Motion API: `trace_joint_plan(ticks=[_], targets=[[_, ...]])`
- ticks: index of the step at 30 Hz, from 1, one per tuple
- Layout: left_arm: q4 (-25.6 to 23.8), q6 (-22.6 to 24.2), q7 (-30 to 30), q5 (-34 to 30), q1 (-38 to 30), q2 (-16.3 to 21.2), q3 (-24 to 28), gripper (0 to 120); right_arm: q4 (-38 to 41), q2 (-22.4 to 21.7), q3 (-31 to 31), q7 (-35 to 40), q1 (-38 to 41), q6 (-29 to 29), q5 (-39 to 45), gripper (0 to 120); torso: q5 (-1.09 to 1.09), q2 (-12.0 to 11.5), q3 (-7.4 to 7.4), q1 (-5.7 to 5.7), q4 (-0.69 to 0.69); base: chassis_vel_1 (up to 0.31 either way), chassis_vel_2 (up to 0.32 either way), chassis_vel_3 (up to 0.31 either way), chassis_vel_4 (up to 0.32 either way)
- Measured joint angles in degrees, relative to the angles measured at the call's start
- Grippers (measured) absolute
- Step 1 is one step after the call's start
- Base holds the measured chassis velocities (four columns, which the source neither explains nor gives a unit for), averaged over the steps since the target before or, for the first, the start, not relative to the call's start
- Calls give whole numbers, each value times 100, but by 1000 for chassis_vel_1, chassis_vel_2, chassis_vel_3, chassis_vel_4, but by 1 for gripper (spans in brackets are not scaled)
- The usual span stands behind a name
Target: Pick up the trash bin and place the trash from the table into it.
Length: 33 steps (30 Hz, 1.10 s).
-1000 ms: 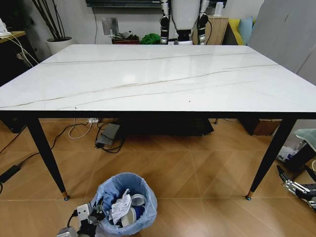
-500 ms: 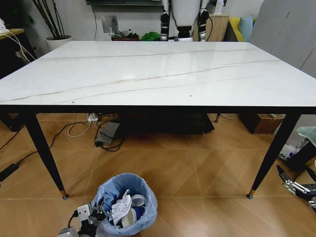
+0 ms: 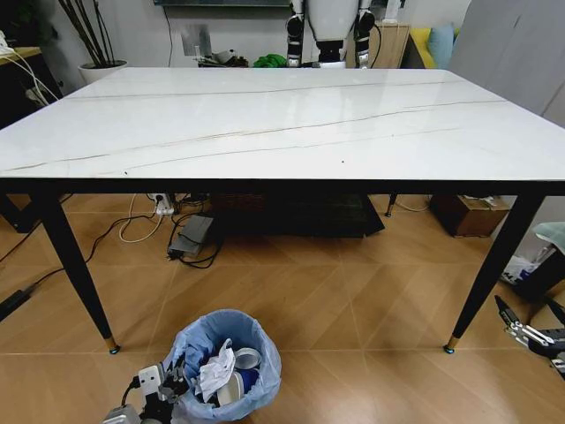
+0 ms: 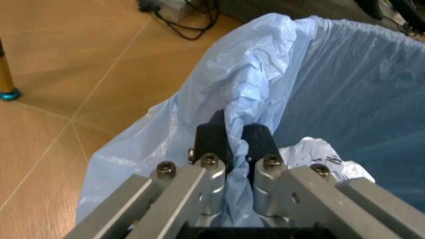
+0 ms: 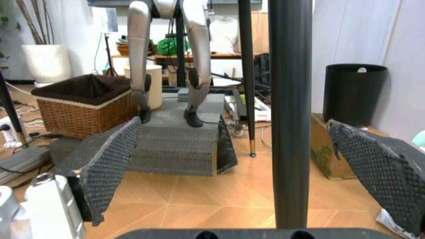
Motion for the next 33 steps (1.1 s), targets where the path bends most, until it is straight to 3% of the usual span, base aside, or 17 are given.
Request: trace_joint_plan(ticks=[19,33], targets=[[149,-1,-72,-107,-57,-23,-32,0,0,0,0,0,0,0,0,100,0,-428,-329,-95,0,0,0,0,0],[263,18,-130,-145,-126,-62,-42,0,0,0,0,0,0,0,0,100,0,-697,-581,-99,0,0,0,0,0]])
